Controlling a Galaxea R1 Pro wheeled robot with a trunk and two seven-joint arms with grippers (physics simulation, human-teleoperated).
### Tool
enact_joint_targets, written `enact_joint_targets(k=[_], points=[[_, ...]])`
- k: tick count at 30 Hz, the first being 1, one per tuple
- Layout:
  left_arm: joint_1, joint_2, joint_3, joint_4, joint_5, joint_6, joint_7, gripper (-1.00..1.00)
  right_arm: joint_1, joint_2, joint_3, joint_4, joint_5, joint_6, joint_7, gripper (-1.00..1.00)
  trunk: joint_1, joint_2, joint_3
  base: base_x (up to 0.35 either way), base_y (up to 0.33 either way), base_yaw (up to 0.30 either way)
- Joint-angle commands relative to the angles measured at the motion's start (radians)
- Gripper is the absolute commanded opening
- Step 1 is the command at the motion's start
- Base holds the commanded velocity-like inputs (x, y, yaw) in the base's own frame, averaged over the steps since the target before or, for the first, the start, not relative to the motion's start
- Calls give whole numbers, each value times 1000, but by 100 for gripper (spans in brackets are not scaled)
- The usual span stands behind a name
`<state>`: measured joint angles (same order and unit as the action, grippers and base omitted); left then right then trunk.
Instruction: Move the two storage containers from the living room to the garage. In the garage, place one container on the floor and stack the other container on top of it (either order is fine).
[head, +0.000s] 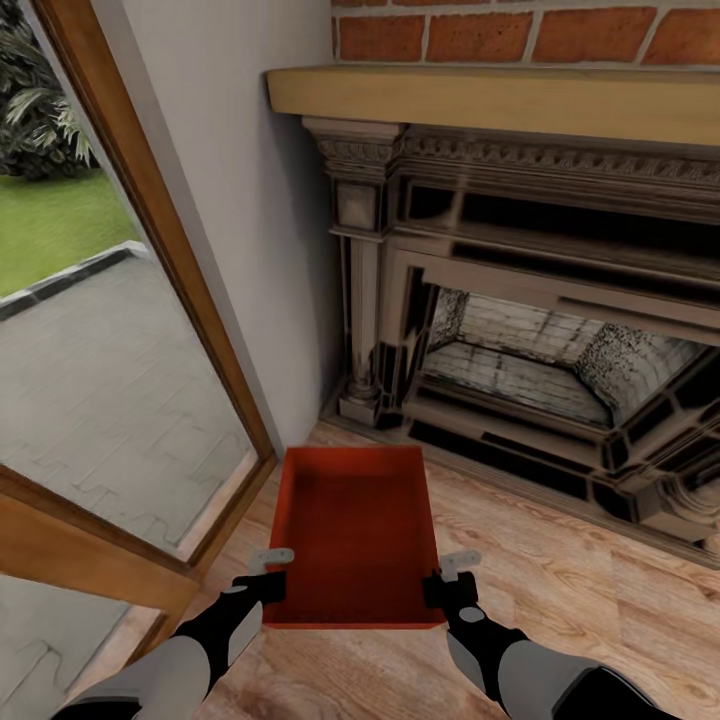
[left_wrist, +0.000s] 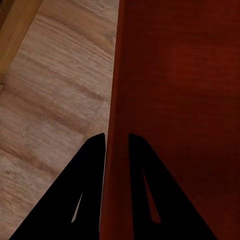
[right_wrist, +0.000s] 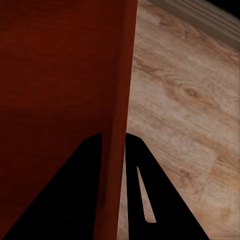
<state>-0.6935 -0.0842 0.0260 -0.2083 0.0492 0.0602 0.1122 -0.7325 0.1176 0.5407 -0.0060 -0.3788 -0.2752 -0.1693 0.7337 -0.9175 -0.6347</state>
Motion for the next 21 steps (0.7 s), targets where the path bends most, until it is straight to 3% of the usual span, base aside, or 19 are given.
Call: enact_joint_targets(k=[1, 21], points=[[0, -5, 2, -2, 4, 6, 7, -100, -1, 7, -10, 3, -5, -1, -4, -100, 0, -1, -1, 0, 0, 0], [0, -5, 2, 1, 4, 6, 6, -100, -1, 5, -10, 6, -5, -1, -3, -100, 0, -1, -1, 0, 0, 0]])
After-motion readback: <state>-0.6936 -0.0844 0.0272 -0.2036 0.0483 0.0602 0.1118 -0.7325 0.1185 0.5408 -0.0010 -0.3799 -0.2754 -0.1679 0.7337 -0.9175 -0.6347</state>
